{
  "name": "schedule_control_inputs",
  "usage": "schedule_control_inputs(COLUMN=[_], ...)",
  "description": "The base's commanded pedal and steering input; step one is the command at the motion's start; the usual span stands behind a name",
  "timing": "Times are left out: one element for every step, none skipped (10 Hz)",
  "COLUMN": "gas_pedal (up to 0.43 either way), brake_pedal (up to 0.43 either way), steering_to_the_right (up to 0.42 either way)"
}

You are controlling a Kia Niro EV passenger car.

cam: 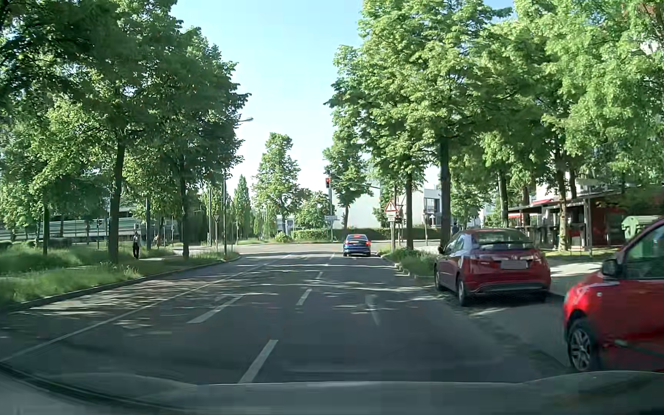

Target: Follow the waypoints while adhering to traffic rules and regulations

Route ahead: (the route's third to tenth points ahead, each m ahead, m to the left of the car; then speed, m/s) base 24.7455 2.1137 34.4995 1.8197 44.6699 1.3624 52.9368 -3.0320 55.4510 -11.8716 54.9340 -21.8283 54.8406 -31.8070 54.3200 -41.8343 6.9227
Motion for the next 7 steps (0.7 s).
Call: schedule_control_inputs(gas_pedal=[0.067, 0.047, 0.039, 0.028, 0.008, 0.000, 0.000], brake_pedal=[0.000, 0.000, 0.000, 0.000, 0.000, 0.000, 0.000], steering_to_the_right=[-0.010, -0.009, -0.004, -0.004, -0.003, -0.004, -0.003])
